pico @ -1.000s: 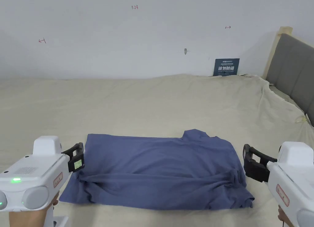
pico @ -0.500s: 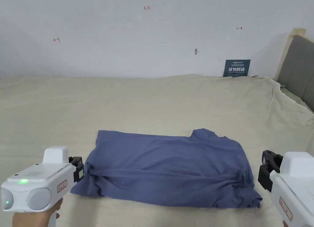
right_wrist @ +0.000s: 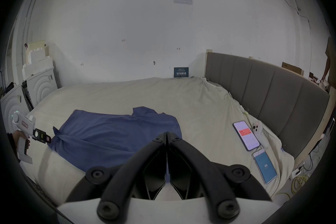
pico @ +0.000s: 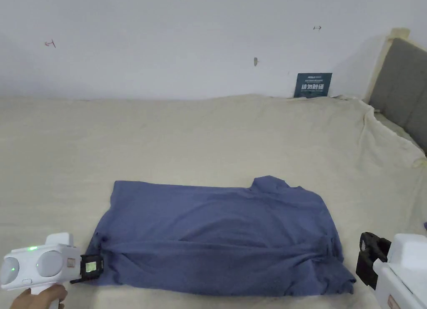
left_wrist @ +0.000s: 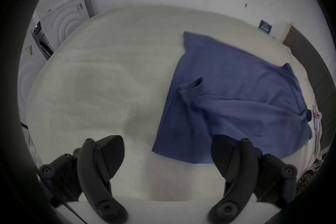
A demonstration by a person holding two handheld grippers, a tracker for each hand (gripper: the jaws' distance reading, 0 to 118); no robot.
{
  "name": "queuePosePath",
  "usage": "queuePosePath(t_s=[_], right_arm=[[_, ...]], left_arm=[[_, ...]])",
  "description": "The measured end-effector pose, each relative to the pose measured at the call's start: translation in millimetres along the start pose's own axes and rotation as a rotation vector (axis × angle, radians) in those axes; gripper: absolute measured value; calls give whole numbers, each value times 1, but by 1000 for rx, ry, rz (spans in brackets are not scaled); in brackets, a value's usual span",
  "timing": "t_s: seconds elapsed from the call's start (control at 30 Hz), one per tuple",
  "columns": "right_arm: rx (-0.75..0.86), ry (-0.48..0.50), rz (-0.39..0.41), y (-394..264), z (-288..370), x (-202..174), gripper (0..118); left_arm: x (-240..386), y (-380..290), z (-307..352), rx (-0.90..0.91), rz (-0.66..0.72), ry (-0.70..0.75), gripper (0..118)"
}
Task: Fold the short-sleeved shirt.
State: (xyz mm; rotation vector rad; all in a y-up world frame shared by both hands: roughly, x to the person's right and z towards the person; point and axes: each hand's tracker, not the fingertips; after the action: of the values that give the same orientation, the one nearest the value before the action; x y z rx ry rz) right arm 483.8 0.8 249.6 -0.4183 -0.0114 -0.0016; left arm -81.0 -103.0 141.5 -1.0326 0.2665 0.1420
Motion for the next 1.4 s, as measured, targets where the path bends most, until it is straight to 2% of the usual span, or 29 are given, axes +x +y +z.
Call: queuePosePath(t_s=[0.1,0.17,0.2,0.27,0.3,0.37,0.4,0.43,0.47,0.5,0.53,0.57,0.67,0.7,0.73,0.77,0.87,0.9,1.03,1.13,1.4], right_arm=[[-35,-10,-13,-8,-9,6,0],[-62,-16,-30,-13,-16,10,0],[-76,-17,-46,-15,-19,12,0],[-116,-18,-70,-15,-29,7,0],[-143,-19,-81,-19,-35,8,0],[-224,-22,-79,-28,-57,14,2],[-260,-17,-86,-32,-66,16,10],[-296,2,-104,-37,-75,18,28],[-341,-2,-110,-40,-85,19,59],[-377,17,-113,-43,-93,15,77],[-409,26,-106,-49,-103,14,88],[-406,12,-96,-54,-111,14,90],[-494,-5,-86,-64,-130,6,89],[-518,-7,-96,-68,-138,6,85],[-538,-3,-96,-73,-144,6,78],[-570,2,-99,-76,-148,3,55],[-578,48,-117,-82,-142,-1,36],[-539,88,-148,-77,-132,-5,19],[-507,79,-145,-62,-104,-3,16],[-466,97,-231,-49,-80,8,16],[-475,95,-194,-62,-36,35,16]], left_arm=[[2,-4,-19,-37,-29,-1,76],[7,-11,-22,-59,-67,-50,54],[8,-11,-17,-31,-57,-19,46],[12,-9,-15,-21,-65,-34,15],[14,-10,-14,-12,-87,-65,8],[16,-9,-13,-18,-108,-71,6],[15,-9,-10,-9,-114,-69,6],[13,-8,-4,17,-107,-79,6],[11,-6,2,44,-90,-96,6],[9,-5,6,58,-78,-106,6],[7,-2,11,60,-74,-116,6],[6,0,16,66,-75,-122,6],[5,4,24,85,-85,-130,6],[4,6,26,91,-81,-137,6],[3,7,26,94,-73,-144,6],[3,8,26,96,-66,-147,6],[2,7,25,89,-63,-145,6],[1,5,25,87,-60,-142,6],[-11,-6,29,79,-21,-142,6],[-23,-18,38,82,34,-164,6],[-39,-82,71,54,71,-196,6]])
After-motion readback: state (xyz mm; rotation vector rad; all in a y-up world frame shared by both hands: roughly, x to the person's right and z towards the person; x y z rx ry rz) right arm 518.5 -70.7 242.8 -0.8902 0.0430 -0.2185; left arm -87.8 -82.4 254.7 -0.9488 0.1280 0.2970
